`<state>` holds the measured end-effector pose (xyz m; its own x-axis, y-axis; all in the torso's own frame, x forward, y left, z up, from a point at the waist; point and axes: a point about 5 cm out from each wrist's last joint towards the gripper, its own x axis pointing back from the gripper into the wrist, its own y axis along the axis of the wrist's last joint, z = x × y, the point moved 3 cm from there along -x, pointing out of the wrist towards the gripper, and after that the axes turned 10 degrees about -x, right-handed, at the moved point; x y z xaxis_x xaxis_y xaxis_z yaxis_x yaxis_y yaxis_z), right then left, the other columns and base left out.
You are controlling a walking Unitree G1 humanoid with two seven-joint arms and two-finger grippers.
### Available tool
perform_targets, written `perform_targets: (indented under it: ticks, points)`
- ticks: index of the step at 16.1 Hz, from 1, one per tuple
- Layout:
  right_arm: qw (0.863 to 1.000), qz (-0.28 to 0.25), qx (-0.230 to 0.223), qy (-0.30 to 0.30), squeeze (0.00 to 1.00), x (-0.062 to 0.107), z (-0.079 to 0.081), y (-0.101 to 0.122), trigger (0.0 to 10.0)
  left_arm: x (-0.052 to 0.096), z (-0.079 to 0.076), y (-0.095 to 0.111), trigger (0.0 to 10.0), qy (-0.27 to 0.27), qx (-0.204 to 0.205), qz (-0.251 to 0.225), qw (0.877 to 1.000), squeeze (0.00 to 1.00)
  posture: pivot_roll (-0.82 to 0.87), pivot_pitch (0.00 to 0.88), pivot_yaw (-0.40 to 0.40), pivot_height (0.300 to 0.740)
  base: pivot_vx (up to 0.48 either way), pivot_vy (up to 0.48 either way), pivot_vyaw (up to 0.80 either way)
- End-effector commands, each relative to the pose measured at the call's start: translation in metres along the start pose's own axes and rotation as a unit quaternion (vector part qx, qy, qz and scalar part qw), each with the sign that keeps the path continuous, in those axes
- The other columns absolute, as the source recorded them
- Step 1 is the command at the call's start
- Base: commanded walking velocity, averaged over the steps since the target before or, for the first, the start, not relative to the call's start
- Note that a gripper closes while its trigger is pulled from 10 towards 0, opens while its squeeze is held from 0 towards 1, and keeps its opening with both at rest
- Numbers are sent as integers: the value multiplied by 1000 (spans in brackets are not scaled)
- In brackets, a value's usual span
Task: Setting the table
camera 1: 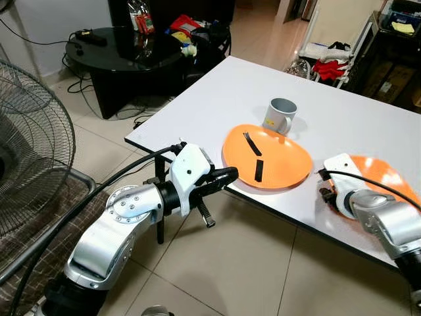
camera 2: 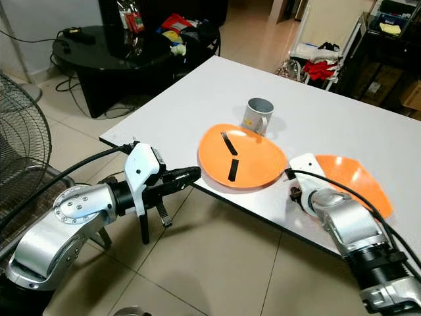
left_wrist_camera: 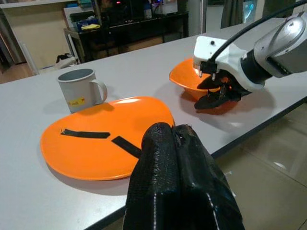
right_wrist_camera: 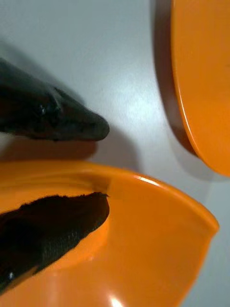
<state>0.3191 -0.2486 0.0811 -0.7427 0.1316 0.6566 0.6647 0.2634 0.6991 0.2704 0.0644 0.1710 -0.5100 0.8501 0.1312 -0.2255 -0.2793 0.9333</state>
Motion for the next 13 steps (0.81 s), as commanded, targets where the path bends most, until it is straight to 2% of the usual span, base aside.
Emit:
perform_targets:
  ticks: [1, 6, 11, 13]
  points:
    - [1000, -2, -5, -4, 0, 0, -5, 3, 0, 1, 3, 2, 10000, 2, 1, 2, 1000, 0, 91, 0, -83, 740, 0, 0, 0]
    - [1000, 1, 4, -10, 0, -1, -9, 2, 0, 3, 5, -2, 10000, 3, 9, 7, 1000, 0, 88, 0, -81, 740, 0, 0, 0]
    - [999, -6, 25, -32, 0, 2, -19, 8, 0, 14, 13, -11, 10000, 16, 2, 29, 999, 0, 89, 0, -87, 740, 0, 0, 0]
    - [994, -34, 65, -76, 0, 10, -36, 29, 0, 19, 18, -13, 10000, 26, -2, 36, 999, 0, 89, 0, -89, 740, 0, 0, 0]
